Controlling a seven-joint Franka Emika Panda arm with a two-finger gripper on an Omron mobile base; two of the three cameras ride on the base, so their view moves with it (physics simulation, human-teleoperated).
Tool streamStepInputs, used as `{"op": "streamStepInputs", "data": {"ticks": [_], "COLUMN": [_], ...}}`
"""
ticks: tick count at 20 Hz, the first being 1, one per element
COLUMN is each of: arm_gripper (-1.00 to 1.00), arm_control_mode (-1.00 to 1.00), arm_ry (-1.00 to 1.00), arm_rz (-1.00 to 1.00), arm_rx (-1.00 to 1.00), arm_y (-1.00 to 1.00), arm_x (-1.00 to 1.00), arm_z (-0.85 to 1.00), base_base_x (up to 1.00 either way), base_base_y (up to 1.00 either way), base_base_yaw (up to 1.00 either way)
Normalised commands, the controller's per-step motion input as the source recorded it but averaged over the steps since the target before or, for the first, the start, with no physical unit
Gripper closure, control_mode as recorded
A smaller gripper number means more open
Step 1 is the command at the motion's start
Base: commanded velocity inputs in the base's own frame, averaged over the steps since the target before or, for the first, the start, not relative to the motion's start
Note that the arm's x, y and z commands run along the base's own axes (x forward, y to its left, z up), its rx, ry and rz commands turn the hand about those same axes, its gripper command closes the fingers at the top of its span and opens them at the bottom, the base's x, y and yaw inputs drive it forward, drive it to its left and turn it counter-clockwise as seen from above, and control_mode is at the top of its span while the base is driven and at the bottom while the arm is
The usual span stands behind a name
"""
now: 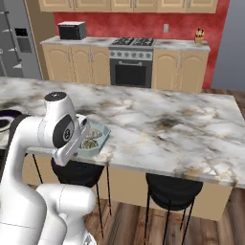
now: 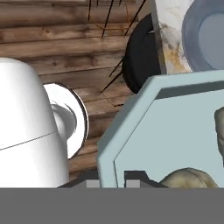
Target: Place two dumplings into each of the tupperware containers and then place the containers in the fridge.
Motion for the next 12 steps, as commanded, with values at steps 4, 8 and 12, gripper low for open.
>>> {"op": "streamStepInputs", "data": {"ticks": [4,8,12], "arm_gripper": [1.00,1.00,1.00], "arm_control_mode": [1.00,1.00,1.00], "arm_ry": [0.00,0.00,0.00], "arm_rz": [0.00,0.00,0.00], "arm_rx": [0.00,0.00,0.00], "arm_y": [0.00,0.00,0.00], "arm_x": [0.00,0.00,0.00], "arm_z": [0.00,0.00,0.00], "base_base_x": [-1.00,-0.86,-0.42], "base_base_y": [1.00,1.00,1.00], "base_base_yaw": [0.14,0.10,0.03]}}
